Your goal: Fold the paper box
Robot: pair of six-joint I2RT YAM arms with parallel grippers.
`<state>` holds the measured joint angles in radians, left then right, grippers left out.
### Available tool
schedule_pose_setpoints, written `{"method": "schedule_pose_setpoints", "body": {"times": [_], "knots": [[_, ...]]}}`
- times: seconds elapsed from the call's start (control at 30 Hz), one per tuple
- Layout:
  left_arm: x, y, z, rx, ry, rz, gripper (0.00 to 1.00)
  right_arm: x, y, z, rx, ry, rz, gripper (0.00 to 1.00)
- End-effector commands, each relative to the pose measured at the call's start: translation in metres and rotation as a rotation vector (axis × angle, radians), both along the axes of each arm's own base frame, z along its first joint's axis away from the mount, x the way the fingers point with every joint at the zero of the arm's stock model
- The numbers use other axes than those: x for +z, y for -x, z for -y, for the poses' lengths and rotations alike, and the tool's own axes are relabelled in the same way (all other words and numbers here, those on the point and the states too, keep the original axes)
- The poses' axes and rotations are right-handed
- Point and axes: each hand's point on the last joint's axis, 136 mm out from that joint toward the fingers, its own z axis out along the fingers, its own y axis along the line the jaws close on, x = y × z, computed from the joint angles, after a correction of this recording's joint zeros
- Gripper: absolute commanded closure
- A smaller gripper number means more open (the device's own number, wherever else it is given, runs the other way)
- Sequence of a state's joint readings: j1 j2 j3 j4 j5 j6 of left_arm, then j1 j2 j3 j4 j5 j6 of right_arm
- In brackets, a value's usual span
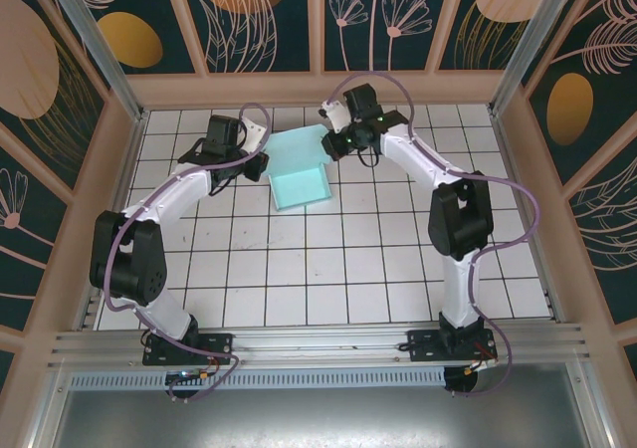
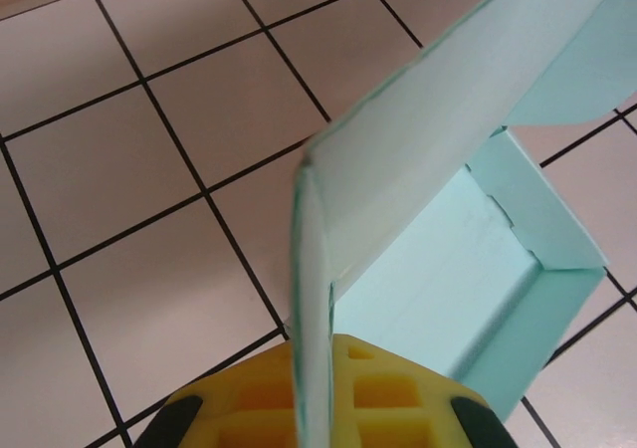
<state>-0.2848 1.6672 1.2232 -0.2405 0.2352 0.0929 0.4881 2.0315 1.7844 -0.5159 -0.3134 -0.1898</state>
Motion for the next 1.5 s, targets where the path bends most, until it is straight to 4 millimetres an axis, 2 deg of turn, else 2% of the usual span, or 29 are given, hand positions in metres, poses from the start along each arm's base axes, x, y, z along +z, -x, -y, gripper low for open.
{"method": "schedule_pose_setpoints", "body": {"times": [0.0, 0.13, 0.33, 0.57, 0.77, 0.93, 0.97, 1.03, 1.3, 1.47], "knots": [[0.021, -0.013, -0.003, 0.084, 0.045, 0.093, 1.00, 0.028, -0.009, -0.004, -0.137, -0.095, 0.110, 1.00], [0.023, -0.019, -0.001, 0.137, 0.110, 0.096, 1.00, 0.029, -0.009, -0.002, -0.224, -0.151, 0.202, 1.00], [0.029, -0.025, 0.000, 0.197, 0.136, 0.160, 1.00, 0.034, 0.004, -0.010, -0.297, -0.235, 0.282, 1.00], [0.017, -0.031, -0.003, 0.269, 0.159, 0.162, 1.00, 0.031, 0.006, -0.006, -0.468, -0.298, 0.268, 1.00], [0.020, -0.032, 0.000, 0.303, 0.260, 0.176, 1.00, 0.030, 0.017, -0.002, -0.630, -0.320, 0.335, 1.00], [0.029, -0.031, 0.006, 0.281, 0.344, 0.244, 1.00, 0.027, 0.025, -0.007, -0.691, -0.336, 0.398, 1.00], [0.020, -0.026, 0.005, 0.283, 0.343, 0.241, 1.00, 0.029, 0.027, -0.007, -0.699, -0.341, 0.417, 1.00], [0.021, -0.025, 0.003, 0.294, 0.354, 0.264, 1.00, 0.029, 0.029, -0.005, -0.718, -0.347, 0.451, 1.00], [0.006, -0.018, 0.005, 0.318, 0.415, 0.258, 1.00, 0.003, 0.034, -0.020, -0.734, -0.335, 0.453, 1.00], [-0.005, -0.013, 0.001, 0.366, 0.467, 0.256, 1.00, -0.008, 0.043, -0.017, -0.730, -0.370, 0.477, 1.00]]}}
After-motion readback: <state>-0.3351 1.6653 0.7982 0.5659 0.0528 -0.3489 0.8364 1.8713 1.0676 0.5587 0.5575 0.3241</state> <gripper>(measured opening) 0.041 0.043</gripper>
